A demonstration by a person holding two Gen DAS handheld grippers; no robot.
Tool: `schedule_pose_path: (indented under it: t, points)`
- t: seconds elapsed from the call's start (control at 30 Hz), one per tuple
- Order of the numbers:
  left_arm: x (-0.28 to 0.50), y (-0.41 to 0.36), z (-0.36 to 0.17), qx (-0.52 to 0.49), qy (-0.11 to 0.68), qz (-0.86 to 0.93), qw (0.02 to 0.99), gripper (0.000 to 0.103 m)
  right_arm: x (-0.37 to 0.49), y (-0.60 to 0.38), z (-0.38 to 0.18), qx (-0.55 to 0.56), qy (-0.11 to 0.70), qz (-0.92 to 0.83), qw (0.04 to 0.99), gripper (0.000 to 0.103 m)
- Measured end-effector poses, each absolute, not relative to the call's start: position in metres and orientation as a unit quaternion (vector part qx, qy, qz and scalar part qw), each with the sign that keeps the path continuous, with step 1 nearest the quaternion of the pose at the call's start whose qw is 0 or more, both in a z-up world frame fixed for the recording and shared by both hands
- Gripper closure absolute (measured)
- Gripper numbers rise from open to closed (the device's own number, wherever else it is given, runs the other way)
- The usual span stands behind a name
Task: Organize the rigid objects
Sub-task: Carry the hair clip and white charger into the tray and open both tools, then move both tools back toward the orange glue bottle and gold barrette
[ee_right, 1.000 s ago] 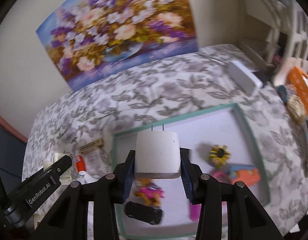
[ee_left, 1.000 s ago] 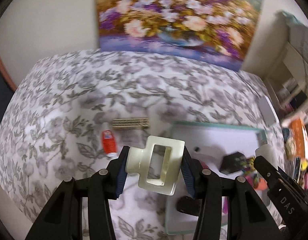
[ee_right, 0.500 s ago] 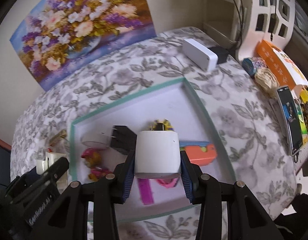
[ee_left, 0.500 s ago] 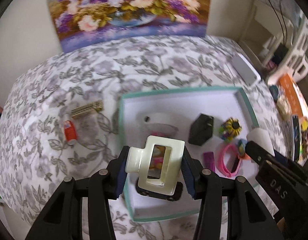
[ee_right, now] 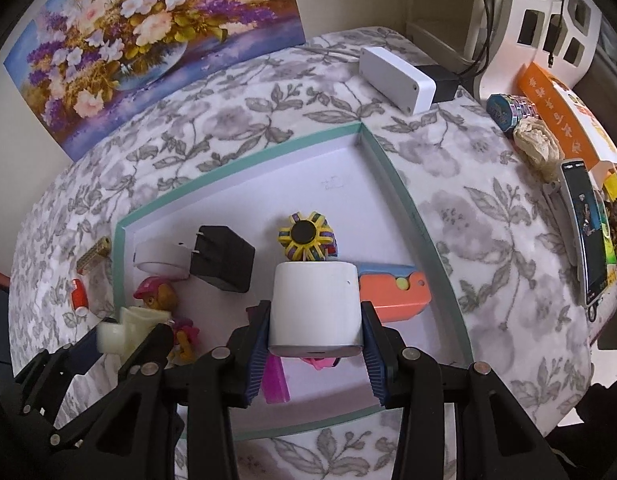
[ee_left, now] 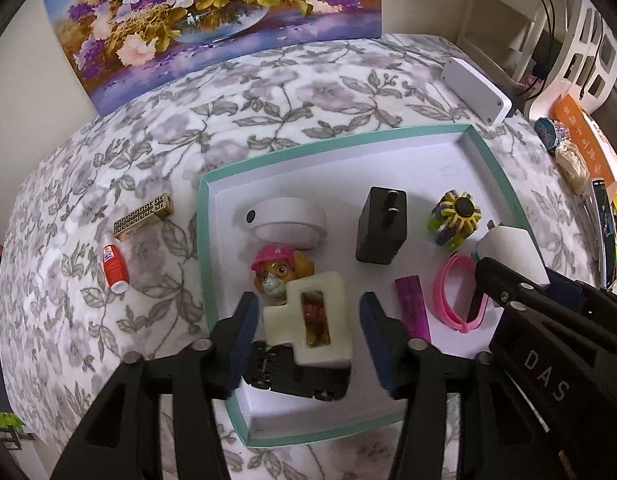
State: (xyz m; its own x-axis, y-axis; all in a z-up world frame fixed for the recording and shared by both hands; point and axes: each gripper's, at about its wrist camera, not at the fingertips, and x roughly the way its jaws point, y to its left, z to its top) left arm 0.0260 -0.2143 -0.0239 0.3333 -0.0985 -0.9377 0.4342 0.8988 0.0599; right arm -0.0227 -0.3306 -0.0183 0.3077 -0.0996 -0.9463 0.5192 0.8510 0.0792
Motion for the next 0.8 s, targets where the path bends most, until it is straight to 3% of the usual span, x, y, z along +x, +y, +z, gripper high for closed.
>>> schedule_pose_path:
  t: [0.23,0.57,0.63,0.67,0.7,0.8]
  points:
    - [0.03,-0.208,-0.023,0.143,0.555,-0.16,0.803,0.041,-0.024,-0.332,-0.013,0.188,0.546,-0.203,0.791,0.049]
    - [0.053,-0.167,-0.025,0.085,0.573,-0.11,0.808,0.04,-0.021,-0.332,-0.014,0.186,0.548,-0.203,0.79,0.046]
    - [0.058,-0.156,-0.025,0.069,0.577,-0.095,0.808,0.035,-0.02,-0.329,-0.014,0.182,0.55,-0.2,0.79,0.044]
    - [0.061,-0.149,-0.026,0.06,0.579,-0.085,0.809,0.025,-0.019,-0.328,-0.014,0.179,0.55,-0.2,0.791,0.044]
    - [0.064,-0.143,-0.026,0.052,0.58,-0.079,0.809,0.021,-0.019,-0.326,-0.014,0.175,0.55,-0.199,0.792,0.042]
    - [0.071,-0.125,-0.026,0.028,0.581,-0.06,0.811,0.021,-0.015,-0.317,-0.013,0.16,0.549,-0.197,0.796,0.037]
